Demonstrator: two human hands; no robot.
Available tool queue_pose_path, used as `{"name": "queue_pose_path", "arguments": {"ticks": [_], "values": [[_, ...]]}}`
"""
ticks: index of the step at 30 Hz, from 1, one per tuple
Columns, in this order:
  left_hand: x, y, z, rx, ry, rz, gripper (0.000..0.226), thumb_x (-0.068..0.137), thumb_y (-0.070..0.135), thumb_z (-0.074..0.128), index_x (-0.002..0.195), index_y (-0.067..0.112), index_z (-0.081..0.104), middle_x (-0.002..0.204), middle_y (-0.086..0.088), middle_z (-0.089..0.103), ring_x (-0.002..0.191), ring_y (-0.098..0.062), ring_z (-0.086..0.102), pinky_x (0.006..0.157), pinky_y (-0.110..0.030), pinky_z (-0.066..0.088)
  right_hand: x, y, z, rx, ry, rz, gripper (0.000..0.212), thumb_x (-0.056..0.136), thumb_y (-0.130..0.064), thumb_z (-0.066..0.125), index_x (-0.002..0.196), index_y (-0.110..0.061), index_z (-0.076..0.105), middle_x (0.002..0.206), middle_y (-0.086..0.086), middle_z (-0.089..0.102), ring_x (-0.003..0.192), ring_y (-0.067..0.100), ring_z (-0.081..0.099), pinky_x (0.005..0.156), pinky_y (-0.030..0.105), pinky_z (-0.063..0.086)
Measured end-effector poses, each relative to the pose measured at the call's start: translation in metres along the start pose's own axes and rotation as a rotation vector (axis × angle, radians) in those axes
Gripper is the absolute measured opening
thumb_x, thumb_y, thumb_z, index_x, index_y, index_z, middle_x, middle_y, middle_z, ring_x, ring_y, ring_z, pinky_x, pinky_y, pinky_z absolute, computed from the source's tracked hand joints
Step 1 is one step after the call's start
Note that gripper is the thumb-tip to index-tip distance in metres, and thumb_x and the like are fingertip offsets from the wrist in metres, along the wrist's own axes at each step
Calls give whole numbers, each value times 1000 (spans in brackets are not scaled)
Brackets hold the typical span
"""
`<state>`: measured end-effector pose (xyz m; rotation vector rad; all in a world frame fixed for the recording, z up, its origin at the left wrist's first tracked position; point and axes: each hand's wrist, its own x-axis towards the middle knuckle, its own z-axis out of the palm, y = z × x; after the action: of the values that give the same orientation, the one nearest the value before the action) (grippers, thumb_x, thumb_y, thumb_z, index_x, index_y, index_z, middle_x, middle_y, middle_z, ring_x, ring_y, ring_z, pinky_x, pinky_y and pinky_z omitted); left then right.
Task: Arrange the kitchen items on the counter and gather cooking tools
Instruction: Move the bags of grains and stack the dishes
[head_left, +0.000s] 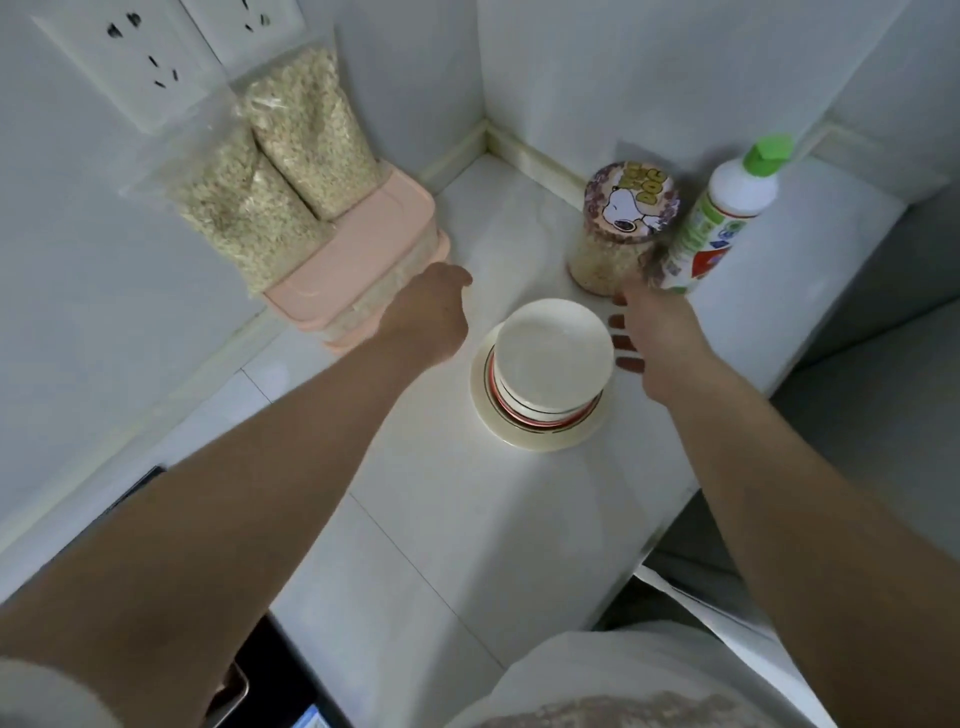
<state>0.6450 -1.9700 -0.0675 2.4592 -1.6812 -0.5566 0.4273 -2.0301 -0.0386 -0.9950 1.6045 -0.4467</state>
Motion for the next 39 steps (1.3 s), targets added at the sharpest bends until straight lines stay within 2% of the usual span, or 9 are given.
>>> {"name": "queue_pose_path", "arguments": {"ticks": [2,6,10,13,17,23,33,36,39], "values": [[16,0,-4,232,-52,104,51,92,-2,42,140,14,49,143,-6,44,132,-29,46,108,-45,41,-4,19,0,48,28,106,37,102,-43,37,92,-16,59,96,9,60,85,26,58,78,38,47],[40,5,1,532,-145,238,48,86,-4,48,133,8,52,139,-9,46,128,-31,49,100,-48,49,-10,57,3,168,29,298,29,103,-39,36,107,-17,54,91,3,55,74,21,56,82,40,48],[51,5,6,776,-174,336,39,94,2,47,131,5,56,141,-13,47,133,-29,41,104,-40,43,-15,78,6,84,-20,369,24,99,-26,39,97,-13,59,85,9,58,62,23,48,58,29,40],[51,3,5,1136,-227,392,33,96,14,50,125,14,65,134,-7,57,135,-30,38,111,-41,32,-17,88,9,97,-115,397,23,92,-8,42,93,-8,65,70,11,67,59,26,59,57,32,51],[52,-5,2,1416,-195,448,31,94,19,56,122,17,68,130,-5,63,133,-32,41,117,-49,24,-17,96,15,32,-129,269,26,91,-3,41,114,-3,54,93,23,71,66,33,68,61,46,63],[51,-15,5,1465,-158,511,29,89,23,63,117,19,69,126,-3,65,133,-31,42,112,-43,31,-24,97,21,-105,-156,118,24,92,-22,44,115,-17,38,92,20,66,57,31,65,57,51,61],[42,-25,12,1416,-165,525,30,95,18,53,122,14,67,131,-10,61,138,-34,37,113,-40,31,-16,100,27,-80,-132,80,27,92,-24,45,118,-17,42,96,15,66,52,28,66,51,42,61],[32,-23,10,1425,-205,495,36,96,21,51,130,13,62,142,-17,52,144,-35,28,114,-42,29,-10,97,31,-48,-136,78,30,90,-23,47,119,-16,46,95,16,67,52,28,67,49,38,59],[18,-27,4,1322,-231,477,49,99,23,43,146,7,43,159,-18,31,152,-32,11,122,-44,14,-3,94,38,-25,-133,57,36,84,-21,49,119,-12,53,95,18,68,53,28,67,48,37,58]]}}
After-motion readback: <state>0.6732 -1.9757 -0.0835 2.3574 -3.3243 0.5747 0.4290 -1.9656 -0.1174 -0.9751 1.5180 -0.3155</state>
